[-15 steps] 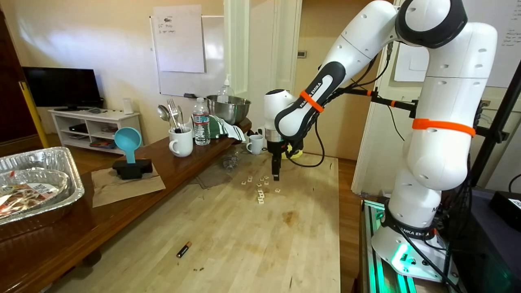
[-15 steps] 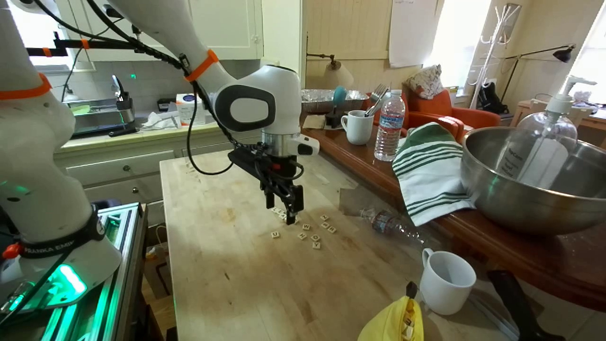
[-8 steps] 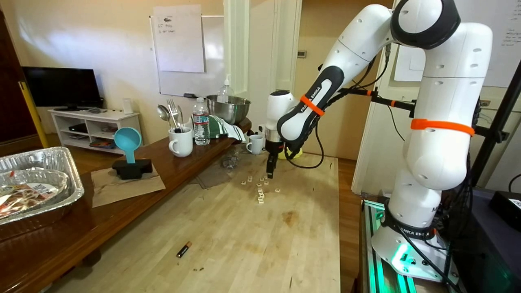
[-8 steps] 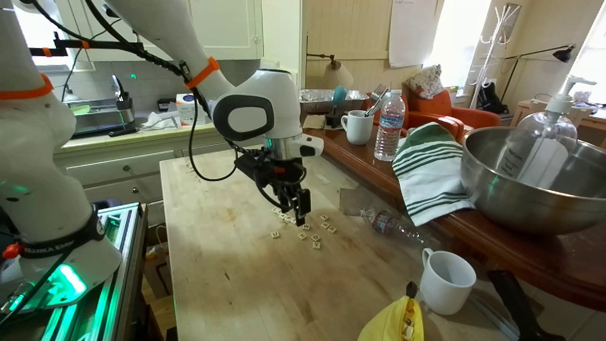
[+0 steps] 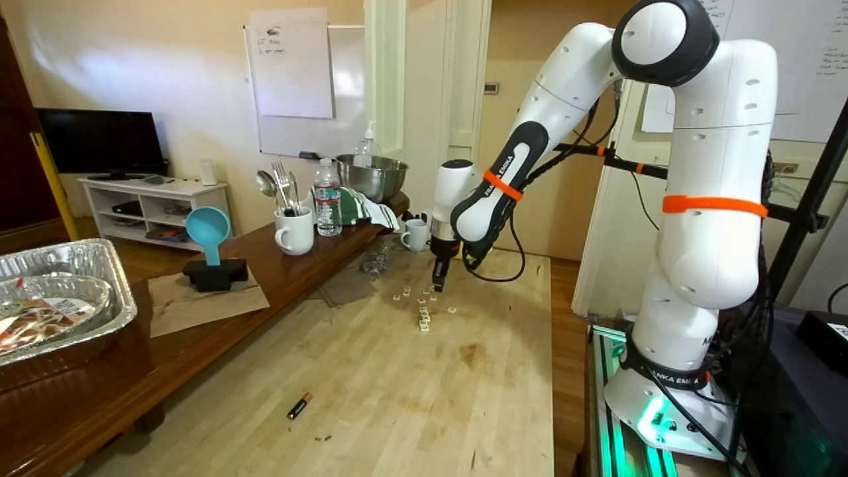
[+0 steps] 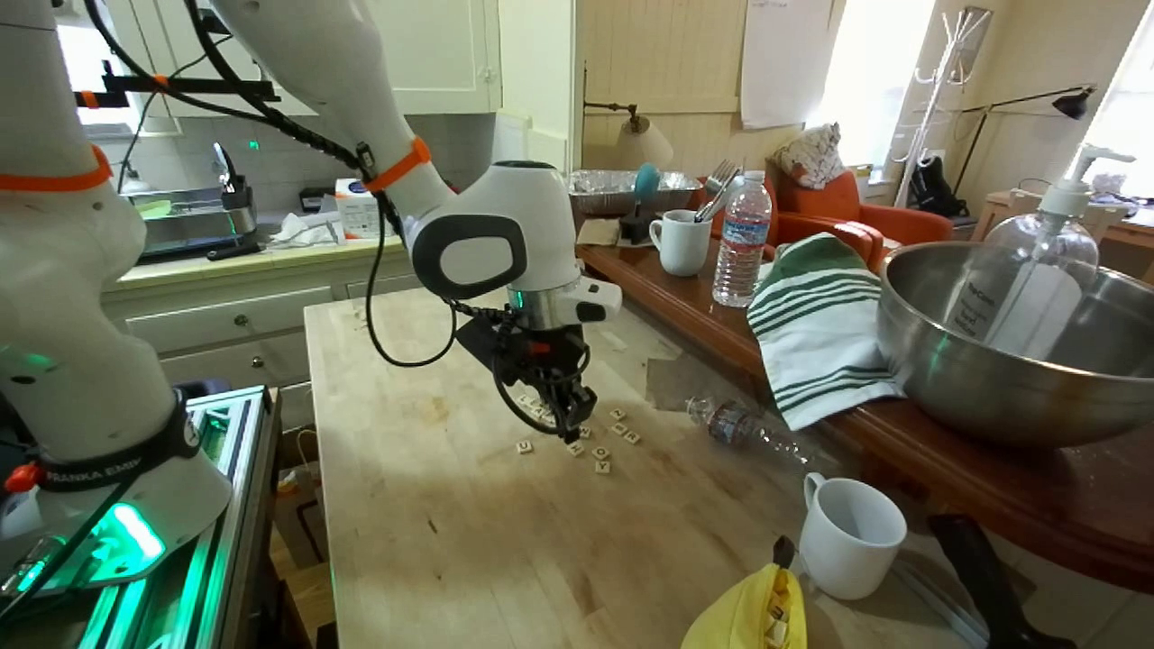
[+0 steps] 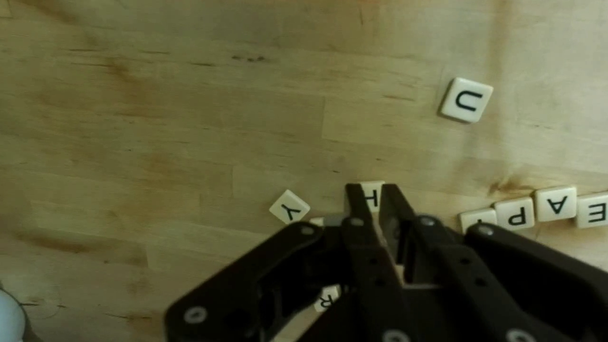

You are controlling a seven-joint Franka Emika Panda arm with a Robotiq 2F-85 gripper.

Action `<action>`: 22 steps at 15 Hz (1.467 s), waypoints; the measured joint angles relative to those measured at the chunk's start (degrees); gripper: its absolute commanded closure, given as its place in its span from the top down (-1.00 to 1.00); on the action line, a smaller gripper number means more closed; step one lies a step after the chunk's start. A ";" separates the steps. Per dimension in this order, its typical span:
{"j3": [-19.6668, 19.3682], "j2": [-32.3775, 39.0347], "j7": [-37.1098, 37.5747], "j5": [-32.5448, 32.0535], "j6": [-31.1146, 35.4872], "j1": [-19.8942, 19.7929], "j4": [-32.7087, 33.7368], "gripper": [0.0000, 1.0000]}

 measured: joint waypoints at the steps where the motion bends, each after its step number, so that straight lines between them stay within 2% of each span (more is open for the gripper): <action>1: 0.00 0.73 -0.04 0.00 0.70 -0.10 0.12 -1.00; 6: 0.00 3.57 -0.46 0.14 3.92 -0.43 0.54 -1.00; 12: 0.35 5.13 -1.04 0.45 4.41 -0.55 1.73 -1.00; 18: 3.22 5.14 -6.90 3.79 4.32 -2.32 1.80 -1.00; 22: 3.33 4.98 -8.17 3.57 4.09 -2.34 1.66 -1.00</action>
